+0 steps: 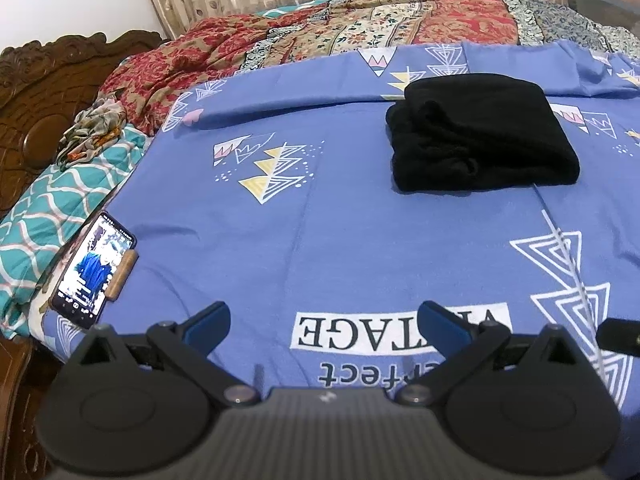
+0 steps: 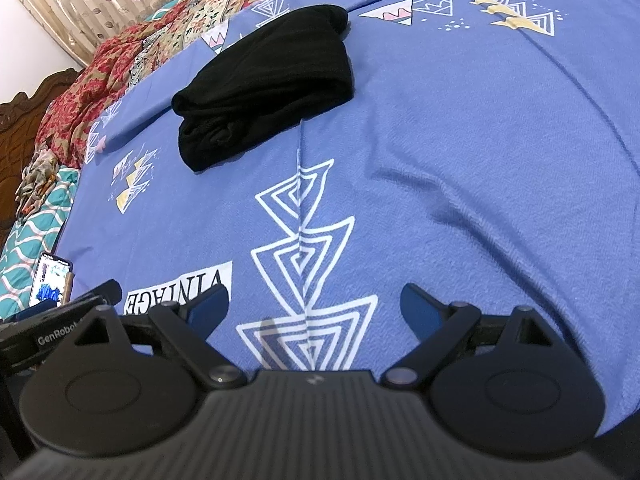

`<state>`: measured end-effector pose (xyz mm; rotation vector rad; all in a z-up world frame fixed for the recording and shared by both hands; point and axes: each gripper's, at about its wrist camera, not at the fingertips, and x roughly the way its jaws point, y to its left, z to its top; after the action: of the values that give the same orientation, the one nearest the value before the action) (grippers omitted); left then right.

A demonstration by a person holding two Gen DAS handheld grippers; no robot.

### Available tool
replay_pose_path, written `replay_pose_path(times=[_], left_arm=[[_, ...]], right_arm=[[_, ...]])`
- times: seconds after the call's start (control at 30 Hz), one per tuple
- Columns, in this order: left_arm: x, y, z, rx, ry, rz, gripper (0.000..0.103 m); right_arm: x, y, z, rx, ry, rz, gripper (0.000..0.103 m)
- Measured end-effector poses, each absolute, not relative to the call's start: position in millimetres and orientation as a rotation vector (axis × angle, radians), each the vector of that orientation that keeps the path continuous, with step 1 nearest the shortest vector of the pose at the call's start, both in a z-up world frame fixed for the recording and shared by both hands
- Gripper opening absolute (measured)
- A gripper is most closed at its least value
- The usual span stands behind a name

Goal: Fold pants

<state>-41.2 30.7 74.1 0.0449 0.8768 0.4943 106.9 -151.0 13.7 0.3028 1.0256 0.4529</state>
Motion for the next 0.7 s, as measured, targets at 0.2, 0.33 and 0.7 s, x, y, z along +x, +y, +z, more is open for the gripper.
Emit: replay_pose_path(times=[0.2,0.33,0.7], left_arm=[[-41.7,31.6,72.5,0.04,0.888,0.5,0.103],[-40.2,35.0,71.2,0.03,0.909,0.503,0.103],[-39.1,36.4,69.4,0.024,0.927,0.5,0.103]], right_arm=[[107.0,-151.8,13.9,0.305,1.021,0.448,0.094],[106.0,-151.5,14.0,0.307,1.021,0.448,0.094],[105.8,-151.3,13.9,0.31,1.022,0.448,0.094]])
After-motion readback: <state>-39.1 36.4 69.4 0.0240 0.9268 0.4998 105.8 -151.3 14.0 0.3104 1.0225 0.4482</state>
